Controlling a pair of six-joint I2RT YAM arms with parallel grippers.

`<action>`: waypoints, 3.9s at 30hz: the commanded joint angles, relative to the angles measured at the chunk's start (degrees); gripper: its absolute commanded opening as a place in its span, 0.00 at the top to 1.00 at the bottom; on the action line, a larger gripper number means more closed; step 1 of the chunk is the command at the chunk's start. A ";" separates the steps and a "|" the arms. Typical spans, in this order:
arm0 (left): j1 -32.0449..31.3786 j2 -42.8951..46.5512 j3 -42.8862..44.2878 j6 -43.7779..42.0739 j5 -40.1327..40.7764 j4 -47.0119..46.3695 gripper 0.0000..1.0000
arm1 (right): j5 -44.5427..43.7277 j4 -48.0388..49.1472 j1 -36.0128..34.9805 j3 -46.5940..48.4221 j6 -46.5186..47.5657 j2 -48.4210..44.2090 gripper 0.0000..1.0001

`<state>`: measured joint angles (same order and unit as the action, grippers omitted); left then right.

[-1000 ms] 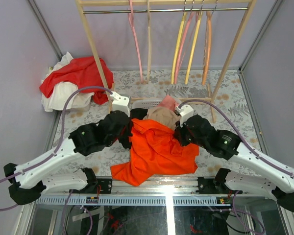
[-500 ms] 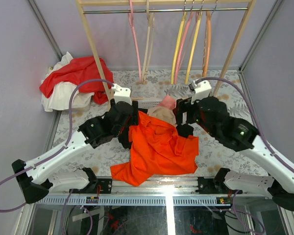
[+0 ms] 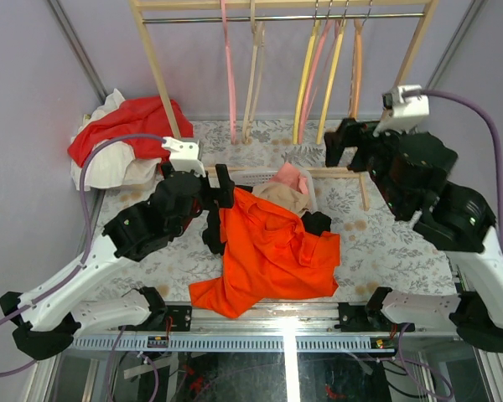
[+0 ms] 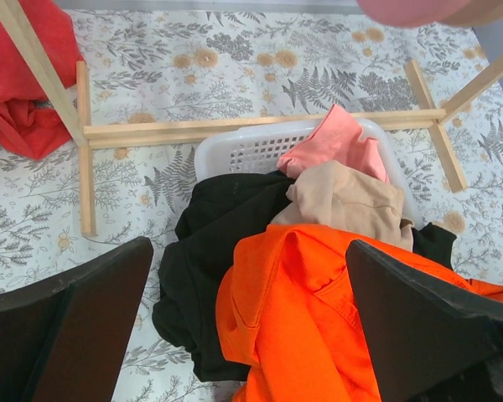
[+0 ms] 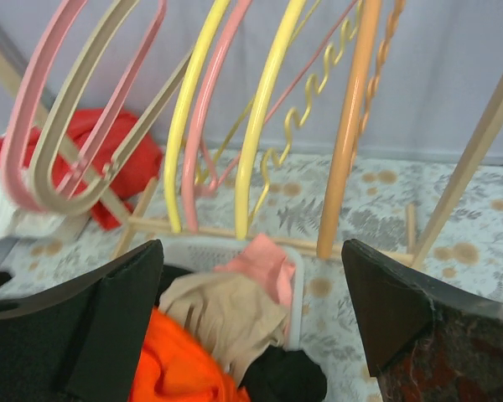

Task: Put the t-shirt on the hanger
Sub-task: Pick up the hanger from the clothesline.

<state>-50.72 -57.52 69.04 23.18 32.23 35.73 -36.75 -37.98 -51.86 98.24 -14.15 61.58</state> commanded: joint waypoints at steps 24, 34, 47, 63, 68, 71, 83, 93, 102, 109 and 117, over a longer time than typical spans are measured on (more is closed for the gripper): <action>0.27 4.03 1.01 0.87 0.32 4.95 0.00 | -8.56 7.10 9.20 11.34 11.51 11.04 0.28; 0.27 4.45 1.36 0.27 -1.29 5.04 0.00 | -1.33 3.42 18.97 18.49 10.76 18.57 0.34; 0.26 4.79 1.79 0.22 -2.95 5.22 0.00 | 15.09 1.82 33.25 24.71 3.66 25.25 0.65; 0.27 5.42 1.81 -1.04 -3.09 5.13 0.00 | 21.07 5.39 35.45 26.01 4.15 23.64 1.00; 0.27 4.95 1.78 -1.31 -3.37 4.44 0.00 | 19.26 7.26 35.42 24.84 7.41 20.56 1.00; 0.26 4.36 1.92 -1.30 -3.79 4.04 0.00 | 17.71 8.69 35.41 24.13 9.85 19.43 1.00; 0.25 3.42 3.58 -2.35 -4.58 4.29 0.00 | 16.04 8.22 35.41 14.14 11.04 11.44 1.00; 0.27 3.09 5.98 -3.23 -6.40 6.87 0.00 | 20.78 -0.06 35.38 9.14 5.48 1.80 1.00; 0.26 2.38 7.03 -2.67 -7.14 7.43 0.00 | 23.09 4.32 35.42 9.33 7.54 4.41 1.00; 0.19 2.54 7.50 -2.37 -9.53 8.37 0.00 | 23.35 -2.44 35.42 14.28 6.03 4.16 1.00; -0.28 1.38 7.38 -2.57 -13.49 9.93 0.04 | 27.00 -15.47 35.41 4.06 0.16 -8.76 1.00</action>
<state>-50.68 -55.37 75.05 21.17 21.98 44.36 -13.61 -48.77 -16.45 103.92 -10.50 59.94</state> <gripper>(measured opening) 0.979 0.121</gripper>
